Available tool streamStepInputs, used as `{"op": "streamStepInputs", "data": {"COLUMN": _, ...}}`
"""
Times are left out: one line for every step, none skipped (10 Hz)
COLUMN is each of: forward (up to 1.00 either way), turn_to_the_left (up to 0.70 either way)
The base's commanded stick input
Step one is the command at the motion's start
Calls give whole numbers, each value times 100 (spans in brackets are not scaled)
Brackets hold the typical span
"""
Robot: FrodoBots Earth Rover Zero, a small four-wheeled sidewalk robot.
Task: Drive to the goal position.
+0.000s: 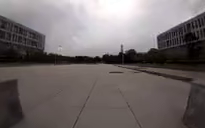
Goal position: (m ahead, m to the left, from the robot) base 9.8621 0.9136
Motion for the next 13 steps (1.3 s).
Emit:
{"op": "streamStepInputs", "data": {"forward": 70, "turn_to_the_left": 0}}
{"op": "streamStepInputs", "data": {"forward": 70, "turn_to_the_left": 0}}
{"op": "streamStepInputs", "data": {"forward": 70, "turn_to_the_left": 0}}
{"op": "streamStepInputs", "data": {"forward": 70, "turn_to_the_left": 0}}
{"op": "streamStepInputs", "data": {"forward": 70, "turn_to_the_left": 0}}
{"op": "streamStepInputs", "data": {"forward": 70, "turn_to_the_left": 0}}
{"op": "streamStepInputs", "data": {"forward": 70, "turn_to_the_left": 0}}
{"op": "streamStepInputs", "data": {"forward": 70, "turn_to_the_left": 0}}
{"op": "streamStepInputs", "data": {"forward": 70, "turn_to_the_left": 0}}
{"op": "streamStepInputs", "data": {"forward": 70, "turn_to_the_left": 0}}
{"op": "streamStepInputs", "data": {"forward": 70, "turn_to_the_left": 0}}
{"op": "streamStepInputs", "data": {"forward": 70, "turn_to_the_left": 0}}
{"op": "streamStepInputs", "data": {"forward": 70, "turn_to_the_left": 0}}
